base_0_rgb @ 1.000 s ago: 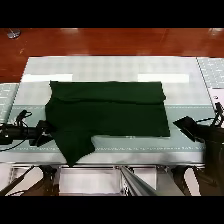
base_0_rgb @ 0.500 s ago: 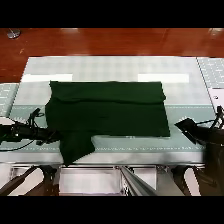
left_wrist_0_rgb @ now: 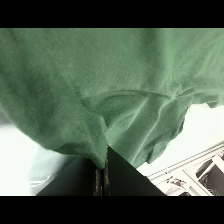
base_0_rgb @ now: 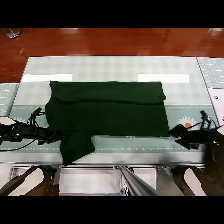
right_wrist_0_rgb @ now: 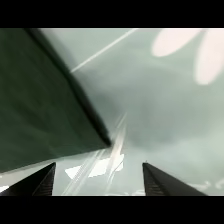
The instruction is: Fold the shirts.
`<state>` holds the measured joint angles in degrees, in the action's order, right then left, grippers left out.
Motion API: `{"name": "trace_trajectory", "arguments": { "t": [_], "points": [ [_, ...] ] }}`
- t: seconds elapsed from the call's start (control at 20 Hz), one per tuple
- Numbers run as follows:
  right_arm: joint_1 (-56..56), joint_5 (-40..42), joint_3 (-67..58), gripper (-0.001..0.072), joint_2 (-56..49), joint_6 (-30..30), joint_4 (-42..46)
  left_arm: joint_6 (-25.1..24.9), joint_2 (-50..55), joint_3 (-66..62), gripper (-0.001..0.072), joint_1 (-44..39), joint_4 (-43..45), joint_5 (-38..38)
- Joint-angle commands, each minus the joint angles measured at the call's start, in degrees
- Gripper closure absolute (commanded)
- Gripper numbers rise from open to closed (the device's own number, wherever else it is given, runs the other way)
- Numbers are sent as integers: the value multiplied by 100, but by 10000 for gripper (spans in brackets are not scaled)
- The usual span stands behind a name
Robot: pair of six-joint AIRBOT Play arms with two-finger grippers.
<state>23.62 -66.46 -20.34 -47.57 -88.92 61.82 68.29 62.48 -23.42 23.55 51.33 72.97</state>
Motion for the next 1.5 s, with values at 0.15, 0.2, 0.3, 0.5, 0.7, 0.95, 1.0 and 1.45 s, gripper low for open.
{"name": "trace_trajectory", "arguments": {
  "t": [0.15,0.2,0.3,0.5,0.7,0.95,1.0,1.45],
  "points": [
    [-901,828,-385,97,-872,61,-573,-13,-4,-7,690,0,-105,-144],
    [-973,837,-468,119,-1021,61,-588,-13,-4,-7,690,0,-140,-210],
    [-1145,822,-603,454,-1325,101,-605,-15,-4,-7,690,0,-337,-275],
    [-1200,693,-1311,681,-1434,459,-568,-15,-4,-426,689,0,-752,-234],
    [-1189,809,-2393,682,-1499,380,-431,-11,37,-1172,690,-39,-1303,-645],
    [-1484,1537,-3257,681,-2350,227,-435,225,820,-2288,691,-531,-1303,-1853],
    [-1484,1637,-3418,682,-2603,168,-437,249,1128,-2636,691,-664,-1303,-1906],
    [-1486,1580,-5152,682,-4531,136,-859,828,3751,-5421,690,-1091,-1185,-1252]
  ]
}}
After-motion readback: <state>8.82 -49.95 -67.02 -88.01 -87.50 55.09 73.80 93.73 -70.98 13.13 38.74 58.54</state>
